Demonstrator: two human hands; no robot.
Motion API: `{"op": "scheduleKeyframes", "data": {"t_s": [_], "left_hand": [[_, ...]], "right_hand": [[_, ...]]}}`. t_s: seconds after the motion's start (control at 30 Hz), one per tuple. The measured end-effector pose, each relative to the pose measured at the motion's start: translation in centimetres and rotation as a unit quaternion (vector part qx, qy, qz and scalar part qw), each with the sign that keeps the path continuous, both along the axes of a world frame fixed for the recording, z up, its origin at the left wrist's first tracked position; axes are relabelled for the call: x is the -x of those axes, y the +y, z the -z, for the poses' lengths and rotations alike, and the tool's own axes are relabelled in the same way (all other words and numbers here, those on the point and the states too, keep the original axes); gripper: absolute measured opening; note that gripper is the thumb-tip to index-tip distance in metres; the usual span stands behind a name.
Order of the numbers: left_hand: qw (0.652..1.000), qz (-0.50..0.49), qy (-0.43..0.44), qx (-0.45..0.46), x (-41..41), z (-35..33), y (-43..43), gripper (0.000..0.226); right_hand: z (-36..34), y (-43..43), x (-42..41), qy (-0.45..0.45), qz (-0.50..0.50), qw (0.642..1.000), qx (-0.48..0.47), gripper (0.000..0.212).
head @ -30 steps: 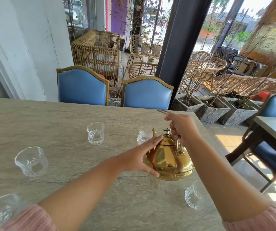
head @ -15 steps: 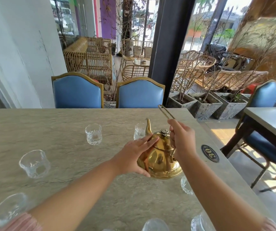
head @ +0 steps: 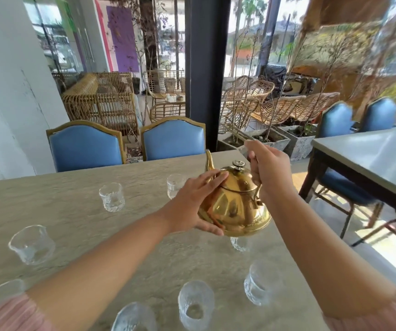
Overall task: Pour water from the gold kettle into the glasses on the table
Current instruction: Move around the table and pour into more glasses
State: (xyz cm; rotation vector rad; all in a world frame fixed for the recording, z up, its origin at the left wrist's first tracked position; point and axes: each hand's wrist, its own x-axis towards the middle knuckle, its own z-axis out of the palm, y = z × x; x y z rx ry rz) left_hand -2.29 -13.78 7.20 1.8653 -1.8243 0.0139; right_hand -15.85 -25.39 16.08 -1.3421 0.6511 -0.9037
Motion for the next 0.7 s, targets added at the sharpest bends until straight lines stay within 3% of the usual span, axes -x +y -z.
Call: {"op": "scheduleKeyframes", "data": {"t_s": [0.27, 0.7], "left_hand": [[0.998, 0.005, 0.04, -0.039, 7.1, -0.2, -7.2, 0.117], [0.991, -0.088, 0.096, -0.044, 18.1, 4.3, -17.2, 0.115]], "right_hand": [[-0.1, -7.1, 7.0, 0.006, -0.003, 1.0, 0.008, 0.034], [3.7, -19.4, 14.3, 0.066, -0.097, 0.993, 0.001, 0.036]]}}
